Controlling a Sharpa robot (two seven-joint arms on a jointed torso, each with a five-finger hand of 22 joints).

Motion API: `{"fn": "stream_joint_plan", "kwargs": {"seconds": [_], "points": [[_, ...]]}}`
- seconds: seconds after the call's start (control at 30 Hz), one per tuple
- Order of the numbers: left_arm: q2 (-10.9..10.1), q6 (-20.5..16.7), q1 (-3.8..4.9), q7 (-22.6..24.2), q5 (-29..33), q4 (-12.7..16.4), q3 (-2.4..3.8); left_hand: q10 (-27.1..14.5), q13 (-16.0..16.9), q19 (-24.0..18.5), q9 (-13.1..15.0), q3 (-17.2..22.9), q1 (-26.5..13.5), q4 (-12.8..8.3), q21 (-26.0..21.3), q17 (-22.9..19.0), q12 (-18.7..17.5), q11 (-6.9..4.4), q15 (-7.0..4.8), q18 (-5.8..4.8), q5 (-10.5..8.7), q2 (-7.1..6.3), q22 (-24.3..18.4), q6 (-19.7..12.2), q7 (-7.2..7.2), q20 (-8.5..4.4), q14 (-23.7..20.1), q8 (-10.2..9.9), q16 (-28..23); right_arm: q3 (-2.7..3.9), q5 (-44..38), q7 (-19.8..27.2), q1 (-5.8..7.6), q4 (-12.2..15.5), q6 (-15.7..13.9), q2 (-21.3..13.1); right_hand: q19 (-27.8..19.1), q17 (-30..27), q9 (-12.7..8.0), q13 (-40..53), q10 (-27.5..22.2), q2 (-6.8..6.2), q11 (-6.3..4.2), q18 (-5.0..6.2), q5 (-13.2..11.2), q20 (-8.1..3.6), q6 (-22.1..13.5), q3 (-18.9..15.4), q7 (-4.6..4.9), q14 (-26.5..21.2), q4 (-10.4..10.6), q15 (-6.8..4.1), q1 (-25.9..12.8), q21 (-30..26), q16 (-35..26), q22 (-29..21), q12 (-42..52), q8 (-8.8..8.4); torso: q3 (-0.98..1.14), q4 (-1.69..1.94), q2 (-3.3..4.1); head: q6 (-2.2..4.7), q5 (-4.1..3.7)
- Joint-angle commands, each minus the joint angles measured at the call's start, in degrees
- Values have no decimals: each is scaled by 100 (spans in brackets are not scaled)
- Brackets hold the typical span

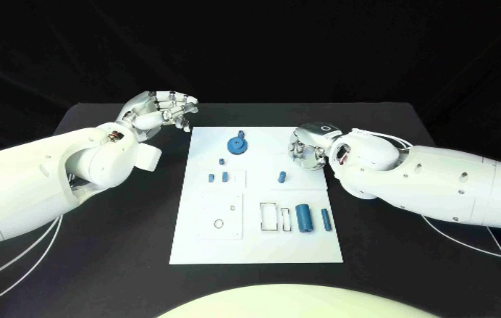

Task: Assemble the parts on the task board

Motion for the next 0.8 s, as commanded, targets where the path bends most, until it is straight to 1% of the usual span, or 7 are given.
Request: {"fn": "stream_joint_plan", "kwargs": {"seconds": [0.03, 0.3, 0.37, 0.43, 0.5, 0.63, 0.8], "points": [[11, 21, 6, 55, -31, 7, 5, 4, 1, 45, 6, 6, 58, -21, -14, 5, 31, 0, -9, 91, 24, 15, -6, -39, 7, 14, -12, 25, 25, 12, -43, 3, 39, 89, -165, -45, 44, -8, 18, -5, 176, 85, -113, -83, -11, 9, 46, 28, 11, 301, -11, -42, 33, 55, 28, 645, 2, 26, -1, -1, 2, 3, -5], [14, 19, 6, 59, -29, -9, 5, 4, 1, 45, 6, 6, 58, -21, -14, 5, 31, 0, -9, 91, 24, 15, -6, -39, 7, 14, -12, 25, 25, 46, 80, 0, 167, 372, -288, -251, 58, -5, 23, -3, 183, 80, -114, -91, -14, 8, 48, 34, 10, 302, -13, -43, 25, 90, 33, 661, -1, 29, -1, 0, -1, 8, -17], [17, 17, 6, 59, -28, -13, 5, 4, 1, 45, 6, 6, 58, -21, -14, 5, 31, 0, -9, 91, 24, 15, -6, -39, 7, 14, -12, 25, 25, 57, 134, -5, 203, 515, -314, -333, 58, -5, 23, -3, 183, 80, -114, -91, -14, 8, 48, 34, 10, 302, -13, -43, 25, 90, 33, 661, -1, 29, 1, -2, -1, 9, -8], [17, 15, 6, 60, -28, -14, 5, 4, 1, 45, 6, 6, 58, -21, -14, 5, 31, 0, -9, 91, 24, 15, -6, -39, 7, 14, -12, 25, 25, 63, 160, -6, 223, 647, -332, -386, 68, -3, 29, -1, 190, 77, -116, -95, -13, 7, 49, 43, 8, 304, -18, -44, 20, 114, 38, 673, -5, 31, 1, -5, -1, 24, 22], [18, 10, 6, 62, -28, -15, 5, 4, 1, 45, 6, 6, 58, -21, -14, 5, 31, 0, -9, 91, 24, 15, -6, -39, 7, 14, -12, 25, 25, 67, 184, -2, 237, 798, -353, -419, 67, -7, 33, -1, 193, 75, -117, -95, -6, 5, 49, 52, 7, 303, -23, -45, 18, 112, 38, 674, -9, 33, 3, -10, 1, 17, 89], [34, 13, 6, 67, -30, -11, 5, 4, 1, 45, 6, 6, 58, -21, -14, 5, 31, 0, -9, 91, 24, 15, -6, -39, 7, 14, -12, 25, 25, 71, 213, 24, 242, 1078, -381, -394, 71, -9, 39, 1, 198, 71, -118, -97, 6, 3, 48, 65, 6, 304, -30, -46, 12, 123, 41, 681, -16, 34, 7, -1, -3, 27, 132], [58, 25, 4, 71, -32, -15, 5, -7, -1, 47, 3, 3, 55, -20, -14, 6, 35, 5, -6, 89, 22, 4, -7, -49, 12, 14, -16, 26, 24, 72, 201, 68, 211, 1325, -383, -238, 69, -20, 44, 1, 200, 67, -117, -96, 16, 2, 46, 75, 7, 302, -36, -47, 8, 120, 36, 682, -23, 35, 9, 0, -4, 22, 293]]}}
